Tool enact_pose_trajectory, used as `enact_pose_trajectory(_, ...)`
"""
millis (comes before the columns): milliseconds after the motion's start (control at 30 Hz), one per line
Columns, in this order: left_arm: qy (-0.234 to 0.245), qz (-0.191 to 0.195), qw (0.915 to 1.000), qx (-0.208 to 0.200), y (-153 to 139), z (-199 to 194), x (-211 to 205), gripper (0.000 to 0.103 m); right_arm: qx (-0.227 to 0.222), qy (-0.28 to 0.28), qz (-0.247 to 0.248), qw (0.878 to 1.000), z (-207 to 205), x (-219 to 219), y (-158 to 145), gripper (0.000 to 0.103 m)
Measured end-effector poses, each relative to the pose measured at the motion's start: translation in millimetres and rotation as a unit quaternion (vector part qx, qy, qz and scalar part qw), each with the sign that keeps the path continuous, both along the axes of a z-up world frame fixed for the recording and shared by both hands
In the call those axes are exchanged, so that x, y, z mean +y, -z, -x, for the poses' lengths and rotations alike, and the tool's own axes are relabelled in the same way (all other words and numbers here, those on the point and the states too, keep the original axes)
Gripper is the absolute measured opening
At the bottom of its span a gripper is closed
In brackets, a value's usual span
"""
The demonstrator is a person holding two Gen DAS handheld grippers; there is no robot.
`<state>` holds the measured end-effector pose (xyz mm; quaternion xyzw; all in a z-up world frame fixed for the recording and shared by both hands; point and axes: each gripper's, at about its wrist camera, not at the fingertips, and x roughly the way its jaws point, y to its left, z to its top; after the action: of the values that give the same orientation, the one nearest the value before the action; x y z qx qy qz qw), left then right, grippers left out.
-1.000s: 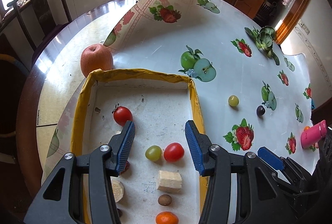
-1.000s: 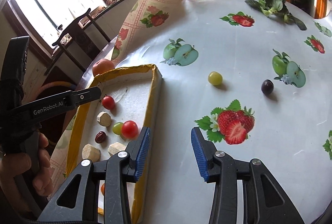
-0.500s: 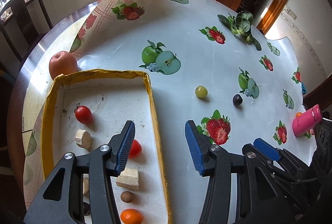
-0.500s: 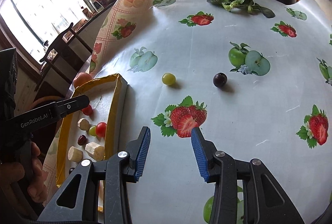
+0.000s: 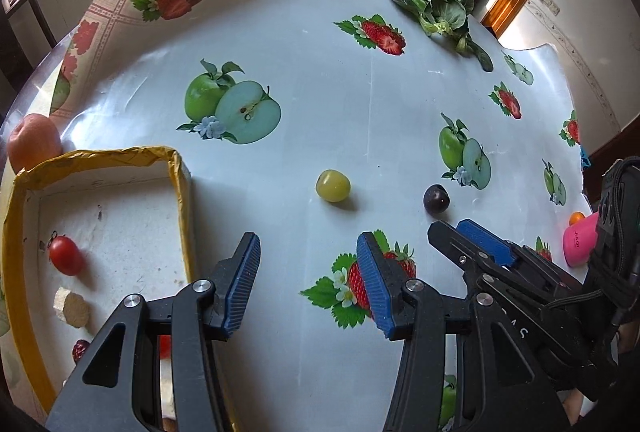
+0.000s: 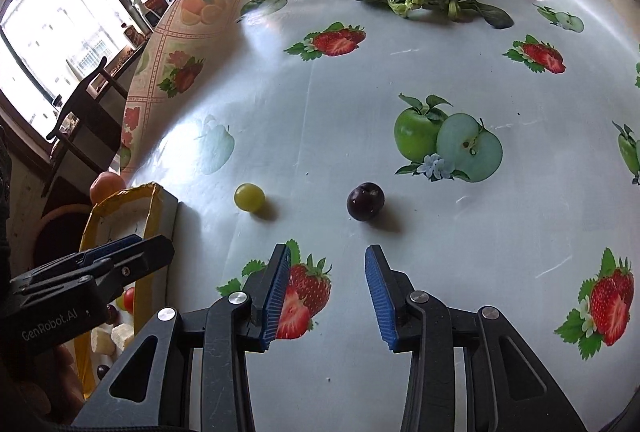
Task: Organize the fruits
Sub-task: 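Withdraw both tools from the tray toward the two loose grapes, then grasp the green grape with the left tool while the right tool grasps the dark purple grape, then carry the green and dark purple grapes over the tray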
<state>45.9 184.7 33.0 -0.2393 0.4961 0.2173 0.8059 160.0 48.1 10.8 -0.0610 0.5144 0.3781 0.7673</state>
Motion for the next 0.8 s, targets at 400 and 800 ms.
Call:
enact_pose_trajectory(400, 0.031, 0.004, 0.9992, 0.025, 43, -58, 0, 0.049, -0.009, 0.016, 0.027, 0.999, -28, 12, 32, 0.019)
enact_pose_trajectory(800, 0.034, 0.017, 0.9992, -0.012, 26, -37, 5, 0.023, -0.003, 0.023, -0.019, 1.000, -19, -24, 4, 0.016)
